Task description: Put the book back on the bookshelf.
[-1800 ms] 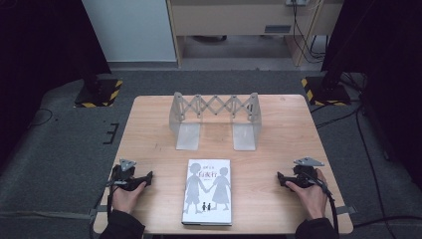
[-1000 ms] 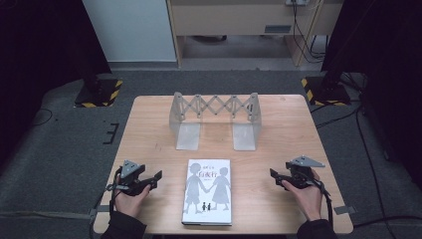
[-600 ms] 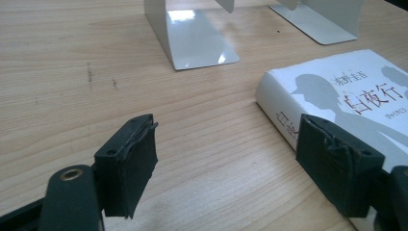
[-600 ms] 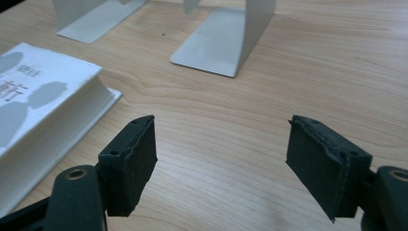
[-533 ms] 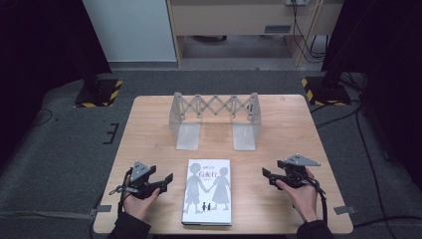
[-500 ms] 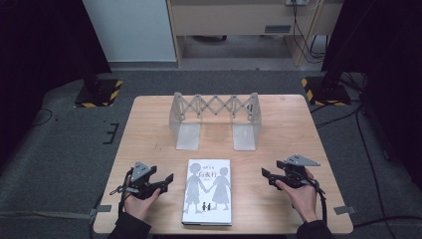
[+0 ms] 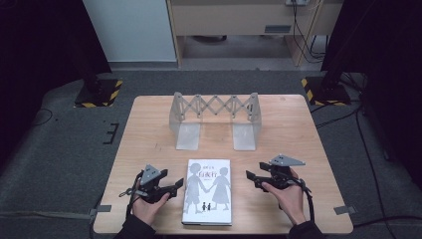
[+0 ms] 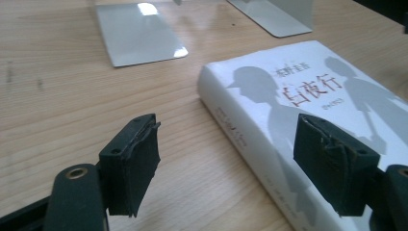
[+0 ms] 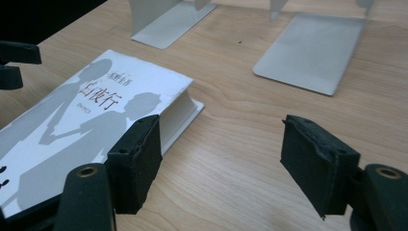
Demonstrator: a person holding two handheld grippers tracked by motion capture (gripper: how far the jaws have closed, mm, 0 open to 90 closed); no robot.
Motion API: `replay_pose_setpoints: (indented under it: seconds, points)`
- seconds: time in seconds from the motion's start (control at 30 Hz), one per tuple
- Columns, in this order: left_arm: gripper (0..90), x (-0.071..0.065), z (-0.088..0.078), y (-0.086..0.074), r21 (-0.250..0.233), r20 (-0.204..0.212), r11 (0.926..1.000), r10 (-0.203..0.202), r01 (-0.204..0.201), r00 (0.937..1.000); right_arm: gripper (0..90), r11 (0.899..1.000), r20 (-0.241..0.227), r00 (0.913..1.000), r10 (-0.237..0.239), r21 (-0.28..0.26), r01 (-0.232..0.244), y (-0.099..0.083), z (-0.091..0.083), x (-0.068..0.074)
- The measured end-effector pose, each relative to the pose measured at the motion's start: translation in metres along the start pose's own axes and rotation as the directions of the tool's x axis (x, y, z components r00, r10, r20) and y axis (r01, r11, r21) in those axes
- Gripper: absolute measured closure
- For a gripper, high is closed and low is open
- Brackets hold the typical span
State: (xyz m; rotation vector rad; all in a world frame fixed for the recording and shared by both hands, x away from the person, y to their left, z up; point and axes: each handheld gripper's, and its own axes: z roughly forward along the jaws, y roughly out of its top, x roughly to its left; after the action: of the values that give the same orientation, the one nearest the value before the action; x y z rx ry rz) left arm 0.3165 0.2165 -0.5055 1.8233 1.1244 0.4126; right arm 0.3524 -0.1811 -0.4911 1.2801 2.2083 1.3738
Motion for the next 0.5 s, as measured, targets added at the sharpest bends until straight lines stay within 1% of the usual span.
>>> replay_pose_setpoints:
  seconds: [0.07,0.1,0.13,0.2,0.23,0.3,0.4,0.43,0.47,0.5]
  points:
    - [25.4,-0.004,0.002,0.000,0.007,0.016,1.0000,0.004,-0.004,0.9999,30.9,1.000,-0.012,0.9999,-0.004,0.010,0.004,0.000,0.004,0.005]
    - [26.9,-0.004,0.002,0.000,0.007,0.016,1.0000,0.004,-0.004,0.9999,31.0,1.000,-0.021,0.9998,-0.005,0.015,0.005,-0.001,0.007,0.007]
    - [27.1,-0.008,0.004,-0.001,0.016,0.028,0.9998,0.010,-0.011,0.9995,31.1,1.000,-0.029,0.9996,-0.002,0.018,0.003,-0.001,0.009,0.009]
    - [27.7,-0.011,0.006,-0.002,0.024,0.030,0.9995,0.019,-0.020,0.9994,31.6,1.000,-0.043,0.9991,-0.001,0.025,0.002,-0.002,0.013,0.013]
    - [27.9,-0.011,0.006,-0.002,0.024,0.030,0.9995,0.019,-0.020,0.9994,31.6,1.000,-0.043,0.9991,-0.001,0.025,0.002,-0.002,0.013,0.013]
    - [28.5,-0.014,0.007,-0.002,0.028,0.041,0.9993,0.024,-0.025,0.9989,32.0,0.999,-0.060,0.9981,-0.007,0.031,0.009,-0.002,0.018,0.020]
    - [30.0,-0.015,0.009,-0.003,0.031,0.052,0.9989,0.033,-0.035,0.9981,32.2,0.999,-0.074,0.9972,-0.013,0.034,0.015,-0.003,0.022,0.024]
    - [30.7,-0.016,0.009,-0.003,0.039,0.051,0.9984,0.039,-0.041,0.9979,32.2,0.999,-0.077,0.9969,-0.014,0.035,0.017,-0.003,0.024,0.025]
    - [31.0,-0.018,0.011,-0.004,0.050,0.055,0.9974,0.049,-0.052,0.9973,32.3,0.999,-0.086,0.9963,-0.005,0.043,0.009,-0.005,0.028,0.029]
    - [31.1,-0.018,0.012,-0.004,0.055,0.058,0.9971,0.049,-0.052,0.9971,32.4,0.999,-0.088,0.9961,-0.009,0.049,0.013,-0.006,0.030,0.030]
